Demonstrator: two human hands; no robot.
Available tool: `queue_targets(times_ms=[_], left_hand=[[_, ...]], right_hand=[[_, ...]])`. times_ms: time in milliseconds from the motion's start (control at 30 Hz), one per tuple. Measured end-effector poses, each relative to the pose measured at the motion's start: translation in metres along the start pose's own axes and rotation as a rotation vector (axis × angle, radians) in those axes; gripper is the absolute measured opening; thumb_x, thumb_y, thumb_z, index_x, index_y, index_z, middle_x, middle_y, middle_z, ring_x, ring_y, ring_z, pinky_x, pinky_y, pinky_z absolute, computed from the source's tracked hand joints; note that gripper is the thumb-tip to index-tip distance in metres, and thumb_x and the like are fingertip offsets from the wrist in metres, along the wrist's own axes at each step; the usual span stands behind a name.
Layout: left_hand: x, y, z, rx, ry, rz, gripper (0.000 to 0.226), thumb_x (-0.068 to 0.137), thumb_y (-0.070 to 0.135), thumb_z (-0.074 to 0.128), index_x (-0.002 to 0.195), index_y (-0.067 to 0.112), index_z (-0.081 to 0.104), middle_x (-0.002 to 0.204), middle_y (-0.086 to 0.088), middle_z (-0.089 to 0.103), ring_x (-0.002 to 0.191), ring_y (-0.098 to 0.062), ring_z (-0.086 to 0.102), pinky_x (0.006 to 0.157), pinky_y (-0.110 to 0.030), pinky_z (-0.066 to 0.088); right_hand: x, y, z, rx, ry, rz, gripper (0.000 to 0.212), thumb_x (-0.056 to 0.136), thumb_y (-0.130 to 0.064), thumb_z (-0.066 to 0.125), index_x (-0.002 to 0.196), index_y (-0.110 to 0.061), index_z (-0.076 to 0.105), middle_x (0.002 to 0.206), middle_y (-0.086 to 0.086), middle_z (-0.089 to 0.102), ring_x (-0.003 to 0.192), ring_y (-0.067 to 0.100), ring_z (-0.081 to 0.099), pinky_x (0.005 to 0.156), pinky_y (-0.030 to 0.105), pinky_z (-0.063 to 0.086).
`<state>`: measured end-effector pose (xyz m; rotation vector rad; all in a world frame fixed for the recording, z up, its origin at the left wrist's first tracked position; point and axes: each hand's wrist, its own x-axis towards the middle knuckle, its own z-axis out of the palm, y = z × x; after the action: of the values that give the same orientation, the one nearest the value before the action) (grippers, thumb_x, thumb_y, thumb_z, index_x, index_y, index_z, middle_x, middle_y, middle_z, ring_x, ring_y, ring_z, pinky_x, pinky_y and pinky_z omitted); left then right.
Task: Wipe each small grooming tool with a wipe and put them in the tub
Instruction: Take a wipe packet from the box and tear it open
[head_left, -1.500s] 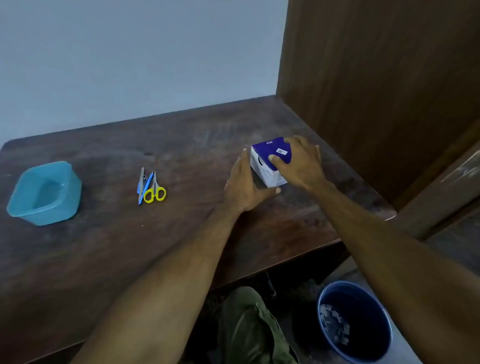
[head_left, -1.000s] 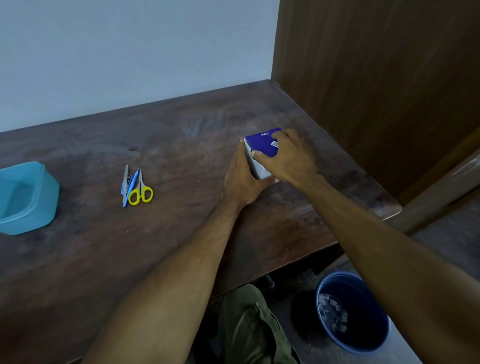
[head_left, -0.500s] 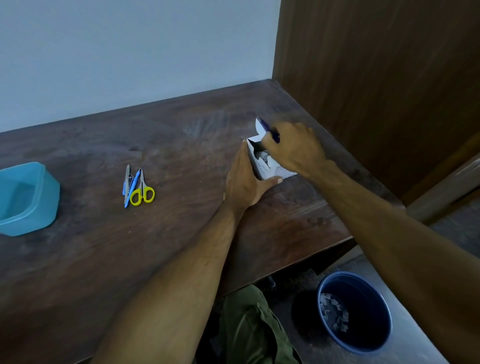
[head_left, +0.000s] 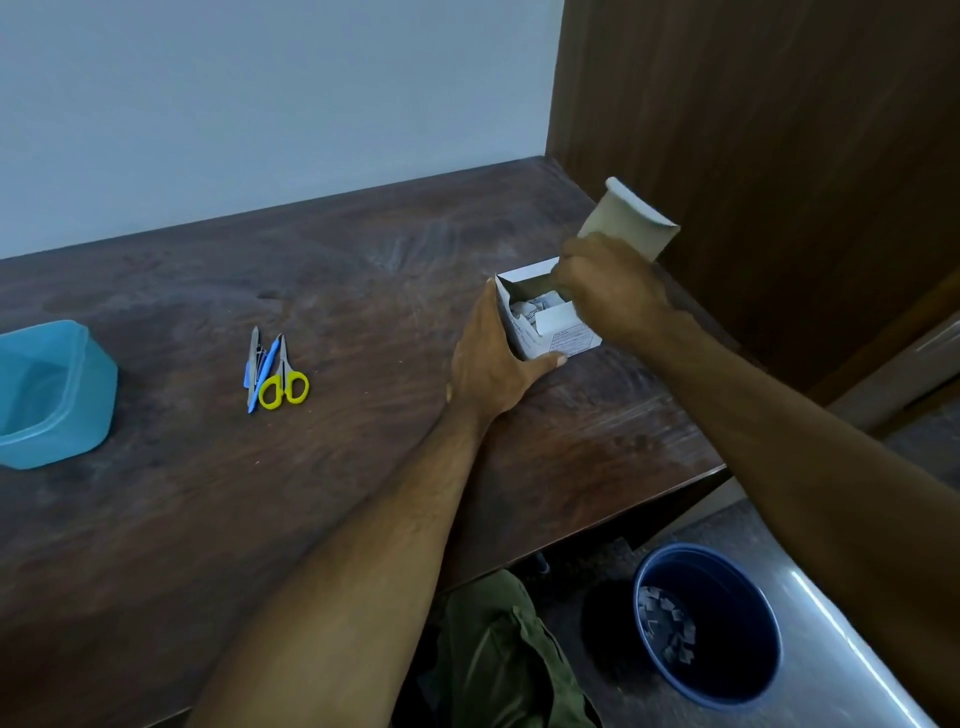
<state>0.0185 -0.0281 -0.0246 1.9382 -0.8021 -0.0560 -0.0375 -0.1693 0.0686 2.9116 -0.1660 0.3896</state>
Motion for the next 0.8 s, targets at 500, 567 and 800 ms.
queue_targets(times_ms=[500,567,800], left_hand=[[0.001,-0.004,0.007,0.100,-0.100,-0.141,0.122,0.065,0.056,0.080,0.153,0.013,0.008,0.157,-0.004,0.025,0.142,-0.018,0.029,0.117,-0.029,0.023],[0.001,-0.003,0.006,0.113,-0.126,-0.164,0.122,0.066,0.057,0.079,0.153,0.014,0.006,0.158,-0.004,0.023,0.143,-0.019,0.028,0.119,-0.034,0.022],[0.002,-0.006,0.007,0.088,-0.117,-0.174,0.113,0.070,0.046,0.081,0.151,0.013,0.011,0.156,-0.004,0.026,0.143,-0.018,0.026,0.117,-0.026,0.015]], right_hand=[[0.017,-0.015,0.018,0.401,-0.250,0.346,0.022,0.087,-0.029,0.068,0.093,-0.008,0.073,0.091,0.006,0.071,0.075,0.019,0.061,0.071,0.034,0.052],[0.021,-0.022,0.018,0.353,-0.255,0.411,0.027,0.088,-0.033,0.067,0.099,-0.007,0.066,0.094,0.008,0.067,0.075,0.020,0.057,0.065,0.030,0.042],[0.025,-0.032,0.023,0.280,-0.206,0.477,0.034,0.086,-0.028,0.069,0.111,-0.008,0.058,0.110,0.012,0.065,0.096,0.029,0.064,0.072,0.032,0.045]])
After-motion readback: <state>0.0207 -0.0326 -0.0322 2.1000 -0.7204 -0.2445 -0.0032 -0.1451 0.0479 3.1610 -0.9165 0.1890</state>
